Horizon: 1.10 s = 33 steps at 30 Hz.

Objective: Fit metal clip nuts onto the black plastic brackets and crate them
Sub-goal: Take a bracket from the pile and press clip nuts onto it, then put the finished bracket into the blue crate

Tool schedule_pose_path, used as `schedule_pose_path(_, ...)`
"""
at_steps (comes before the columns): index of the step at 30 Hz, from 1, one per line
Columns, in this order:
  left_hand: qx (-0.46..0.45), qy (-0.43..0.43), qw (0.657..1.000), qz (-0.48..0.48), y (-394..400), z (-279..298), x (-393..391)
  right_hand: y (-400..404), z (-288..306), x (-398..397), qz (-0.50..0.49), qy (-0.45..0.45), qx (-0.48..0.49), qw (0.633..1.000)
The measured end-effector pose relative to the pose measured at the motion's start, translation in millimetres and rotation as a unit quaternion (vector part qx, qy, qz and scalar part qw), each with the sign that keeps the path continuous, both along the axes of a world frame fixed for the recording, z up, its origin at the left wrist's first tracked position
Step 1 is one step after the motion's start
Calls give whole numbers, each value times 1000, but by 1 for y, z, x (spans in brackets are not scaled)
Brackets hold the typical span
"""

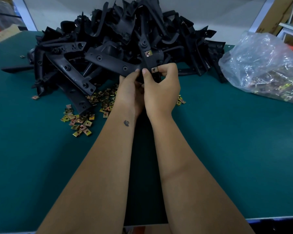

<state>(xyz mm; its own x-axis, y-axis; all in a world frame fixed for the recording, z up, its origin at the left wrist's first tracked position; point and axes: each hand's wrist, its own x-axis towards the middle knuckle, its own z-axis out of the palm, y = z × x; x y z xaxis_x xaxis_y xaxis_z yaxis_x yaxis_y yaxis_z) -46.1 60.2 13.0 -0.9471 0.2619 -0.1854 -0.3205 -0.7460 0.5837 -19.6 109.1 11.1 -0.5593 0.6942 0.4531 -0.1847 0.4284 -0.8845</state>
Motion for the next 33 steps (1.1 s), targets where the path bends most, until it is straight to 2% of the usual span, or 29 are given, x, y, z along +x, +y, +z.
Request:
schedule_pose_path(3, 22, -31, 998, -40, -3, 7, 1, -6, 2, 3, 15, 14, -10, 1000)
schedule_pose_path(7, -101, 30, 994, 26, -3, 8, 9, -9, 1, 13, 31, 21, -75, 996)
schedule_pose_path(12, -129, 82, 988, 32, 10, 16, 33, 1, 6, 30, 31, 46, -182, 982)
schedule_pose_path(15, -165, 102, 981, 27, 29, 19, 47, 14, 12, 45, 20, 43, -198, 979)
schedule_pose_path(18, -155, 102, 983, 3, 51, 21, 64, 34, 19, 67, 3, 45, -196, 980)
schedule_pose_path(25, -177, 127, 971, -101, 134, 27, 128, 112, 23, 146, -109, 92, -201, 969)
schedule_pose_path(29, -110, 116, 977, -140, 181, 34, 171, 167, 14, 219, -193, 109, -169, 960)
schedule_pose_path(33, -137, 183, 943, -242, 218, 30, 228, 208, -2, 301, -274, 106, -171, 940)
